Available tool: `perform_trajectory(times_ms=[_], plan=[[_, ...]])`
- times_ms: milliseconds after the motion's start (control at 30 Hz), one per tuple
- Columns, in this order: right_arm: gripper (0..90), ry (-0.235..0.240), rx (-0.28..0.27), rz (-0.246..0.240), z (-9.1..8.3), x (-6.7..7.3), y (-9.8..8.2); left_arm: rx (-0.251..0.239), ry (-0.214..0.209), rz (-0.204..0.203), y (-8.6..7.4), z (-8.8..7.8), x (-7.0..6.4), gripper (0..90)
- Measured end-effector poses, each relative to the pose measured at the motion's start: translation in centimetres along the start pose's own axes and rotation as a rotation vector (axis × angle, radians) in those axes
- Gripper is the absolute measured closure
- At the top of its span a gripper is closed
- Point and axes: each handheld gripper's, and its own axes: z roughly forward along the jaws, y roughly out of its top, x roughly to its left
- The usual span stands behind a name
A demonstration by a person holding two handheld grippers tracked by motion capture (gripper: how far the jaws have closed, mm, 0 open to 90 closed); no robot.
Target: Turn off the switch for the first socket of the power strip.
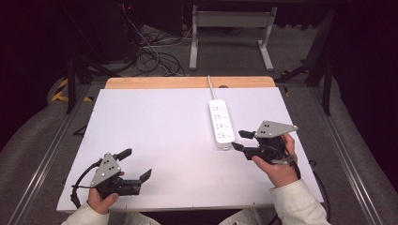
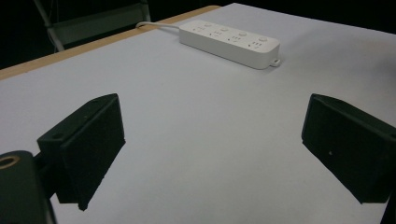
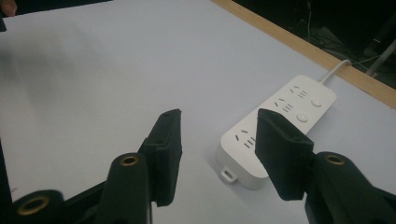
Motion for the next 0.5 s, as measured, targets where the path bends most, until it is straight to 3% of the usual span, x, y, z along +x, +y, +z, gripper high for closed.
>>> perform_trajectory(times_ms=[133, 167, 200, 267, 367, 500], plan=[[66.7, 0.001, 0.010, -0.005, 0.2, -0.3, 0.7, 0.003, 0.000, 0.003, 0.0, 0.0, -0.1, 6.3], [74.8, 0.004, 0.023, 0.008, 0.5, -0.6, 1.1, 0.003, 0.000, 0.001, 0.0, 0.0, -0.1, 6.3], [74.8, 0.004, 0.023, 0.008, 0.5, -0.6, 1.1, 0.002, 0.002, 0.004, 0.0, 0.1, 0.0, 6.3], [84.7, 0.011, 0.044, 0.043, 1.3, -1.5, 1.5, 0.010, 0.000, 0.012, 0.0, 0.1, -0.1, 6.2], [90.0, 0.020, 0.051, 0.064, 1.7, -2.1, 1.9, 0.009, 0.000, 0.008, 0.0, 0.1, 0.0, 6.0], [90.0, 0.026, 0.061, 0.083, 2.4, -3.0, 2.7, 0.012, 0.000, 0.009, 0.0, 0.1, 0.1, 6.0]])
